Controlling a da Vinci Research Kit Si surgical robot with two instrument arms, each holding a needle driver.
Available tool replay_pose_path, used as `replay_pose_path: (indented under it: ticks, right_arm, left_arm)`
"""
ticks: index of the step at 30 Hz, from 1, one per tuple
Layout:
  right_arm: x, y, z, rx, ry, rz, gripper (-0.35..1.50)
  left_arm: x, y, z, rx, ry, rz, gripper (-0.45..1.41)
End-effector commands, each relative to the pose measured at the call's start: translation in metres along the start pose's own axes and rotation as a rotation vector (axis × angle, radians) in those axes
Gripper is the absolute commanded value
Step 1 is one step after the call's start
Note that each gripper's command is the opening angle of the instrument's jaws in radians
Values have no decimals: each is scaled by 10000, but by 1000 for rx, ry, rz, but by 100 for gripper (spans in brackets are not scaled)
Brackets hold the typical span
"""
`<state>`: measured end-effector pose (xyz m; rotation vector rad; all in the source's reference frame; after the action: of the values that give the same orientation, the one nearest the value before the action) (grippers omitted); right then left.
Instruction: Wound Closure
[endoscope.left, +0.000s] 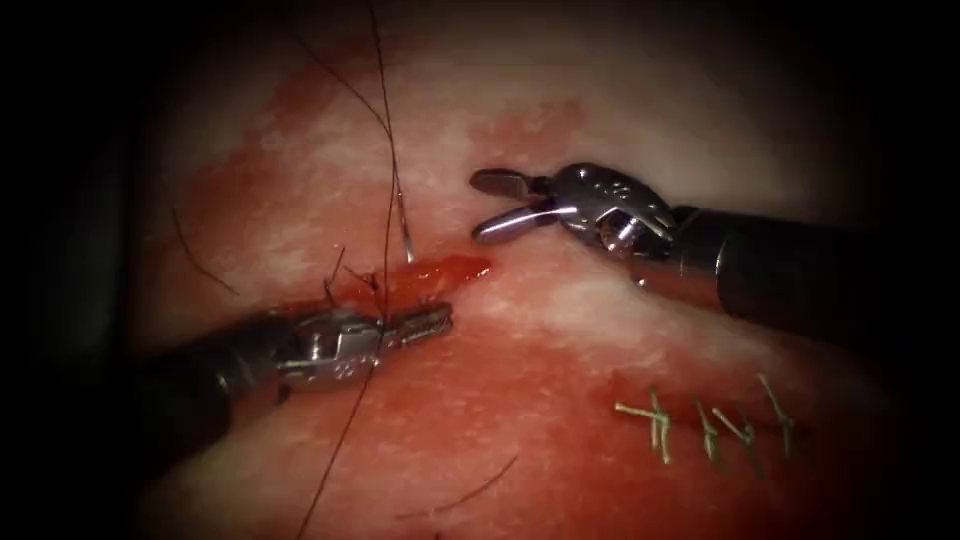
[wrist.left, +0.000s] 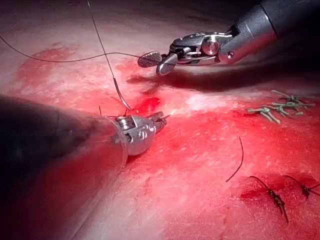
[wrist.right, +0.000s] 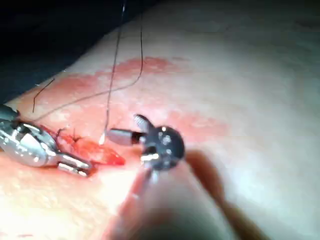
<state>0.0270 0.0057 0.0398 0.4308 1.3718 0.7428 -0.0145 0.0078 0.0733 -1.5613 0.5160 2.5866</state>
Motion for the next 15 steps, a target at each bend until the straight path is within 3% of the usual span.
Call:
replay_pose_path:
  ticks: [1,7,15]
  right_arm:
    - [-2,2,9,2,2,2,121]
    - [-8,-1,9,2,3,8,121]
    - [-11,-2,10,2,4,17,121]
  left_arm:
    - [2,-2,6,-7,21,-62,-45]
    - [42,-21,-5,-125,184,-570,-45]
    - [65,-46,-20,-221,294,-974,-45]
